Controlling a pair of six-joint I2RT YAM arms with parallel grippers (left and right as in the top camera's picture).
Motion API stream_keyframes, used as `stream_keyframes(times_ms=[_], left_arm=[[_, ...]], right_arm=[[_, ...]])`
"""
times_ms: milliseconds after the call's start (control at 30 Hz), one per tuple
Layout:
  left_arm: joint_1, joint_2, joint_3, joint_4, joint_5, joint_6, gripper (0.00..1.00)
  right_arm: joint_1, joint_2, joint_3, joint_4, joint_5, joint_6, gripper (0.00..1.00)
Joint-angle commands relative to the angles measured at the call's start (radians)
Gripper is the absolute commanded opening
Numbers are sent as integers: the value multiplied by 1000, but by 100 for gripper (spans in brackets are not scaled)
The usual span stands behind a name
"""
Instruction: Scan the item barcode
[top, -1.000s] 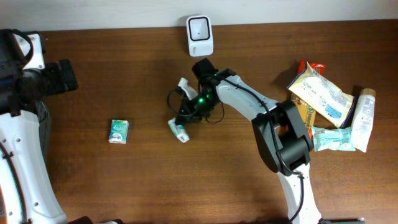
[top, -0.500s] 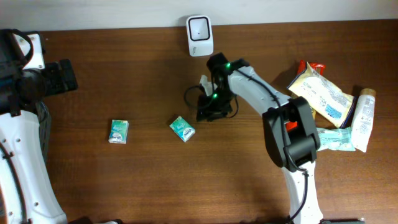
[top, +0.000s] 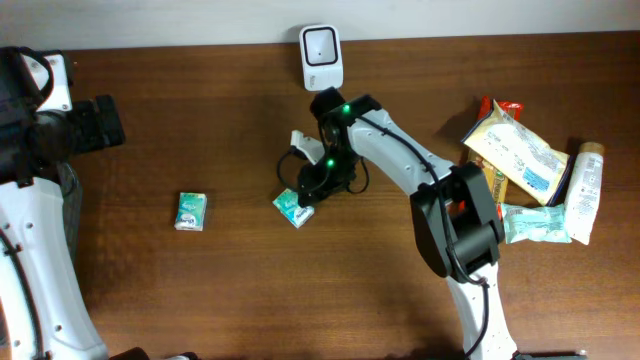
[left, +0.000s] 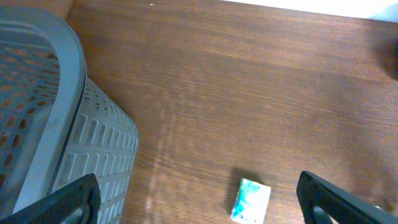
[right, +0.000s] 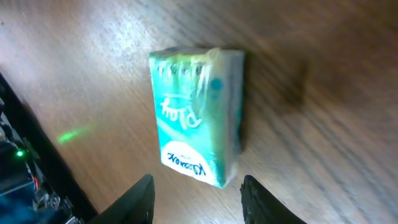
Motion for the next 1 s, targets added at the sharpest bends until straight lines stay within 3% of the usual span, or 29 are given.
stream_keyframes(times_ms=[0, 800, 900, 967], left_arm=[[3, -4, 5, 2, -2, -9, 99], [3, -4, 5, 2, -2, -9, 99], [3, -4, 5, 2, -2, -9, 99], [3, -4, 5, 2, -2, -9, 99]], right_arm=[[7, -19, -12, 0, -13, -19, 44], [28, -18, -88, 126, -2, 56, 43], [31, -16, -88, 148, -7, 162, 31], [56, 4, -88, 172, -6, 238, 29]])
